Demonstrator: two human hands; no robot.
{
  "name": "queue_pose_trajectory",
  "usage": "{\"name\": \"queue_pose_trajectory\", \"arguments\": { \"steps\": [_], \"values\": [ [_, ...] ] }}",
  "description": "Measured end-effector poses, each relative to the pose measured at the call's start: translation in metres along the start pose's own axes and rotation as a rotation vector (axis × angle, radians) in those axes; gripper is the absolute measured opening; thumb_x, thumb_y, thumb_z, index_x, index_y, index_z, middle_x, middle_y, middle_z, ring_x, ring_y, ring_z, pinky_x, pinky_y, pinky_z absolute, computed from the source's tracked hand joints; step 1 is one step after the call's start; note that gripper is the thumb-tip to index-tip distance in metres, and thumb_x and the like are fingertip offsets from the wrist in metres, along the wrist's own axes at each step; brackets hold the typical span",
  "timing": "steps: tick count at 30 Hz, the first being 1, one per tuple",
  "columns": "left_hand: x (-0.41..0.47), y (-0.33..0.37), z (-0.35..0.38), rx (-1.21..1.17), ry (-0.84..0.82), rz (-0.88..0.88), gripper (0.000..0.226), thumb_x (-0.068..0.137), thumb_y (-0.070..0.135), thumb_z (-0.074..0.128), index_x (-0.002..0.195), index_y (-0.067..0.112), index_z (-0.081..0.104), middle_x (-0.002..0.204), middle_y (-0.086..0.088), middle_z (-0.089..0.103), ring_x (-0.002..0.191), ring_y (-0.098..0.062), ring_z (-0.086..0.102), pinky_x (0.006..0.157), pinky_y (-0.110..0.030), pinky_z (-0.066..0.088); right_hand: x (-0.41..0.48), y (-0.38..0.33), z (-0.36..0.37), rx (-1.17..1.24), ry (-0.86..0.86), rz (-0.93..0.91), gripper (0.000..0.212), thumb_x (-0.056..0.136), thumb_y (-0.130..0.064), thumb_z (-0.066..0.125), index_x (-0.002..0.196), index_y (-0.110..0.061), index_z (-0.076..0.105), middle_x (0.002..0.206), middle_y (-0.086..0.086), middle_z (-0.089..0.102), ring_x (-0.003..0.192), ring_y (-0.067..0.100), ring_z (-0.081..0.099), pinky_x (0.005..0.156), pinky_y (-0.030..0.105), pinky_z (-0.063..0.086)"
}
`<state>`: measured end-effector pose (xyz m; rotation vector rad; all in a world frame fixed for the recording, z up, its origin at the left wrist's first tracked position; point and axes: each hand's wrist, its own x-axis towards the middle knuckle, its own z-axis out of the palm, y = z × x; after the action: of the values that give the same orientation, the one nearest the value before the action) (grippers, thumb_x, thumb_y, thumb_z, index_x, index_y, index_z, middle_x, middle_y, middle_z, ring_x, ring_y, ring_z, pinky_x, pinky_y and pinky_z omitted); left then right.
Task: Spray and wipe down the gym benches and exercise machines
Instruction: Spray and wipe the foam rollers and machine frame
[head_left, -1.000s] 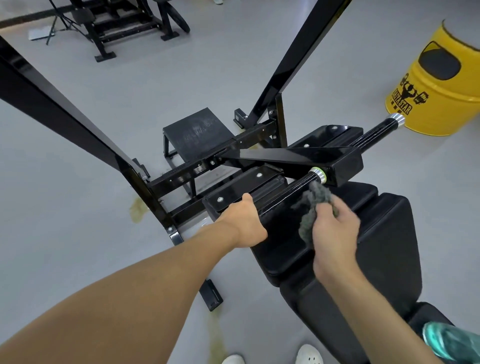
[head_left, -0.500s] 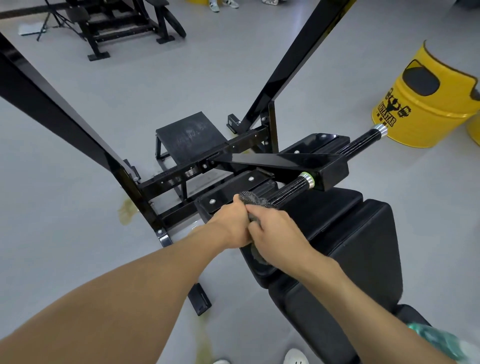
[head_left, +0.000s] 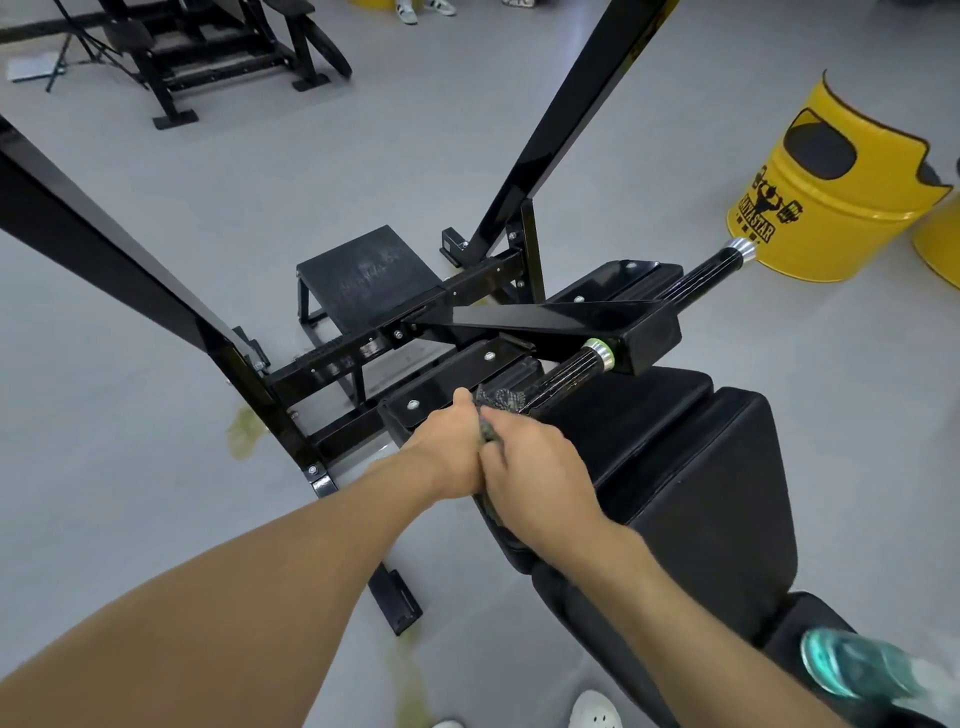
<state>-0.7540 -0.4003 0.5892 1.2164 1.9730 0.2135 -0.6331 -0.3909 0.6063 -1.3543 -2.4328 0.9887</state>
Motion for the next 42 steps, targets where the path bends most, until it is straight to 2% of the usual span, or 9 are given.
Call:
{"name": "queue_pose_trajectory", "arguments": {
  "steps": [6, 8, 16, 19, 21, 24, 28, 36, 42],
  "values": [
    [0.000, 0.000, 0.002, -0.041, -0.005, -0.044, 0.046, 0.086, 0.016, 0.069, 0.118, 0.015, 0.036, 0.093, -0.008, 0.061, 0.082, -0.019, 0.064, 0.063, -0.032, 0.053, 0.037, 0.040, -0.043, -0.121, 0.349, 0.044, 0.044, 0.100, -0.020, 0.042, 0.143, -0.023, 0.048, 0.112, 0.005, 0.063, 0.091, 0.028, 0.064, 0.076, 0.042, 0.054],
    [-0.001, 0.000, 0.002, -0.037, 0.001, -0.042, 0.047, 0.087, 0.015, 0.068, 0.121, 0.014, 0.035, 0.091, -0.008, 0.061, 0.078, -0.018, 0.063, 0.060, -0.030, 0.051, 0.044, 0.053, -0.044, -0.256, 0.275, 0.090, 0.045, 0.101, -0.018, 0.040, 0.145, -0.019, 0.045, 0.117, 0.009, 0.063, 0.098, 0.032, 0.062, 0.076, 0.039, 0.050],
    [0.000, 0.002, 0.001, -0.041, 0.012, -0.043, 0.039, 0.083, 0.015, 0.068, 0.109, 0.014, 0.040, 0.096, -0.008, 0.062, 0.087, -0.023, 0.064, 0.076, -0.042, 0.059, 0.010, 0.031, -0.006, 0.089, 0.116, -0.026, 0.046, 0.097, -0.012, 0.042, 0.141, -0.019, 0.053, 0.123, 0.009, 0.066, 0.108, 0.024, 0.064, 0.093, 0.042, 0.053],
    [-0.001, 0.003, 0.000, -0.028, 0.029, -0.025, 0.039, 0.082, 0.018, 0.067, 0.111, 0.015, 0.040, 0.100, -0.007, 0.063, 0.090, -0.022, 0.063, 0.083, -0.042, 0.056, -0.008, 0.028, 0.000, 0.306, -0.081, -0.068, 0.046, 0.098, -0.005, 0.040, 0.135, -0.026, 0.058, 0.100, 0.009, 0.071, 0.081, 0.011, 0.066, 0.072, 0.030, 0.056],
    [-0.001, 0.002, 0.001, -0.039, 0.018, -0.043, 0.043, 0.081, 0.020, 0.070, 0.112, 0.016, 0.040, 0.099, -0.006, 0.062, 0.089, -0.021, 0.063, 0.077, -0.039, 0.055, -0.011, 0.031, -0.007, 0.559, -0.005, 0.063, 0.046, 0.100, -0.001, 0.039, 0.131, -0.026, 0.062, 0.073, 0.007, 0.067, 0.053, 0.005, 0.058, 0.048, 0.020, 0.046],
    [0.001, 0.000, 0.002, -0.031, -0.013, -0.066, 0.046, 0.086, 0.017, 0.069, 0.117, 0.017, 0.035, 0.089, -0.007, 0.060, 0.076, -0.018, 0.061, 0.061, -0.032, 0.050, 0.003, 0.043, -0.020, 1.015, 0.449, 0.454, 0.036, 0.099, -0.002, 0.035, 0.106, -0.027, 0.060, 0.053, 0.005, 0.052, 0.038, 0.013, 0.048, 0.037, 0.020, 0.036],
    [0.001, -0.001, 0.003, -0.022, 0.003, -0.057, 0.048, 0.086, 0.017, 0.069, 0.117, 0.018, 0.033, 0.092, -0.007, 0.059, 0.083, -0.020, 0.063, 0.066, -0.033, 0.054, 0.034, 0.050, -0.028, 1.498, 0.351, 0.768, 0.022, 0.096, -0.002, 0.034, 0.079, -0.012, 0.044, 0.071, 0.008, 0.042, 0.049, 0.017, 0.040, 0.043, 0.024, 0.033],
    [0.003, -0.002, 0.004, -0.023, 0.013, -0.044, 0.051, 0.084, 0.020, 0.071, 0.121, 0.016, 0.037, 0.094, -0.007, 0.059, 0.088, -0.022, 0.063, 0.079, -0.043, 0.058, 0.002, 0.026, -0.004, 0.964, -0.170, 0.638, 0.034, 0.091, -0.004, 0.040, 0.060, -0.016, 0.047, 0.054, 0.002, 0.045, 0.047, 0.016, 0.042, 0.038, 0.022, 0.032],
    [0.003, -0.004, 0.008, -0.024, 0.089, -0.033, 0.048, 0.082, 0.023, 0.074, 0.111, 0.018, 0.037, 0.093, -0.007, 0.060, 0.087, -0.023, 0.062, 0.068, -0.039, 0.054, 0.024, 0.034, -0.005, 1.091, 0.059, 0.701, 0.025, 0.096, -0.008, 0.042, 0.074, -0.012, 0.054, 0.066, 0.009, 0.051, 0.060, 0.022, 0.049, 0.046, 0.028, 0.039]
  ]
}}
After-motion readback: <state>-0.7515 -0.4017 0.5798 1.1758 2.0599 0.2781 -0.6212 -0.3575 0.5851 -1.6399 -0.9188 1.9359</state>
